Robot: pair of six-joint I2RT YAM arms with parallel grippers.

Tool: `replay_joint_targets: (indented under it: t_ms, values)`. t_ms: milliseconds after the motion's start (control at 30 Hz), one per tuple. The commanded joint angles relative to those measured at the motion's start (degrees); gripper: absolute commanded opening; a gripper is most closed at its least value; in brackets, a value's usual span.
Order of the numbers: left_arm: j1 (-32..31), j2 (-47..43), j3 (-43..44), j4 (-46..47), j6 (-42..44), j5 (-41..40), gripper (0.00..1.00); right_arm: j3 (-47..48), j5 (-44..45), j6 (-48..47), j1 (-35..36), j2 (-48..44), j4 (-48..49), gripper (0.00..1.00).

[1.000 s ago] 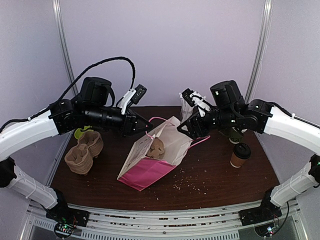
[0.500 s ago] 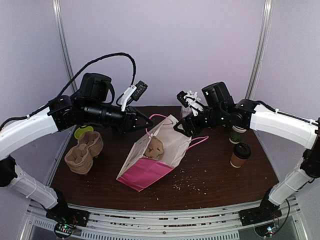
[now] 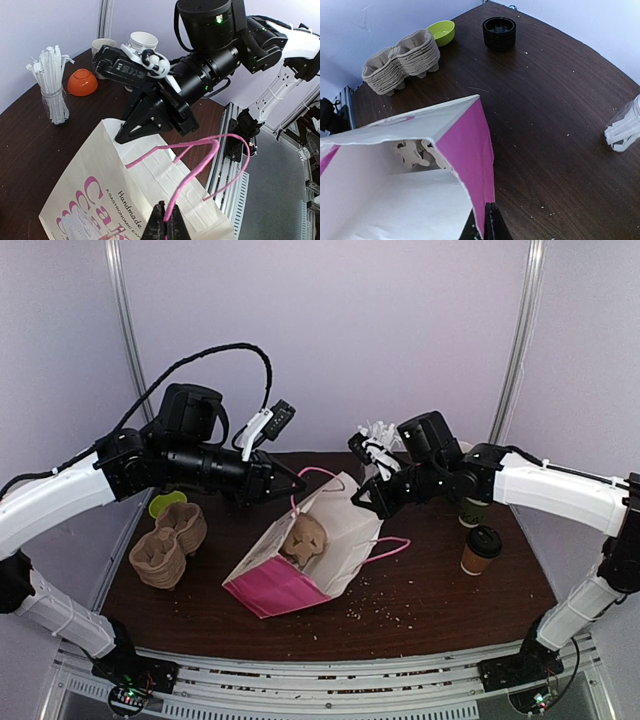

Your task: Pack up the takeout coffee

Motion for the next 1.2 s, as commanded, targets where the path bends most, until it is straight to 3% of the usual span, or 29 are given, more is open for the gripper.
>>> replay_joint_targets:
  t_ms: [0, 433, 933, 1000, 1100, 1167]
  values:
    - [0.02, -0.29, 1.50, 0.96, 0.36, -0.46, 0.00, -1.68, 1.56, 1.25, 1.73, -4.03, -0.46, 0.00]
    - [-0.03, -1.69, -3.21, 0.87, -0.03, -1.89, 0.00, -12.92, 19.52, 4.38, 11.71, -14.23, 2.82, 0.00]
    - [-0.33, -2.13, -1.53, 1.05, -0.51, -4.23, 0.00, -15.55, 23.41, 5.00, 12.69, -17.82, 7.15, 0.00]
    - [-0.35, -2.15, -1.56, 0.88, -0.51, -4.24, 0.12, -16.65, 23.27, 5.04, 12.68, -18.13, 8.01, 0.00]
    - [-0.31, -2.49, -2.74, 0.76, -1.22, -3.63, 0.51, -18.17, 22.73, 5.36, 12.72, -17.89, 7.91, 0.00]
    - [-0.35, -3.20, -4.13, 0.74, -1.82, -4.06, 0.71, -19.19, 22.59, 5.64, 12.72, -18.23, 8.22, 0.00]
